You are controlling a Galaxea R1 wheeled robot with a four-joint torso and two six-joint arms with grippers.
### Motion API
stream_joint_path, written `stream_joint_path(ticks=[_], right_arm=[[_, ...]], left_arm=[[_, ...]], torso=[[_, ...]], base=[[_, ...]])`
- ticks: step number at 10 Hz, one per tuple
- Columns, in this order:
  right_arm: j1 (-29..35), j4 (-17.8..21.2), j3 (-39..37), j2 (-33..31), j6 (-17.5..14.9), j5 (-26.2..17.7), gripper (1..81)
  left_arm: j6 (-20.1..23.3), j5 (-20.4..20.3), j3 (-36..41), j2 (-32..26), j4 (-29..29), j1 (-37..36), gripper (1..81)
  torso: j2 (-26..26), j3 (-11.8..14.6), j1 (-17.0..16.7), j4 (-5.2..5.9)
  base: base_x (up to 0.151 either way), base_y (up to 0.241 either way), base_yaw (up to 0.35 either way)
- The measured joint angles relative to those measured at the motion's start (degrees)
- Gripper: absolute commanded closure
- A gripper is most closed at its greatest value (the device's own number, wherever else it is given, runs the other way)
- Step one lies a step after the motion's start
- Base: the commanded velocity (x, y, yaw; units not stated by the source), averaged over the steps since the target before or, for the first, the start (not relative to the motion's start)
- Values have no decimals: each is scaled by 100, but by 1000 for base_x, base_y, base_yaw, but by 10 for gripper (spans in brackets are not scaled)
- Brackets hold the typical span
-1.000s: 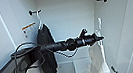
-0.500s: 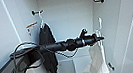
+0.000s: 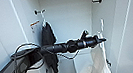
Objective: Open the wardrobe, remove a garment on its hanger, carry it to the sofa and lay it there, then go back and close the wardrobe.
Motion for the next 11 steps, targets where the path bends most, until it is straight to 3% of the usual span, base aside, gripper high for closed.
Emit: stream_joint_path(ticks=[8,11], right_arm=[[-2,0,0,1,0,26,10],[-20,0,0,1,0,30,10]], left_arm=[[-2,46,-113,557,152,48,811],[-11,121,-85,422,155,113,811]], torso=[[0,0,0,0],[0,0,0,0]], base=[[-127,0,0],[-127,0,0]])
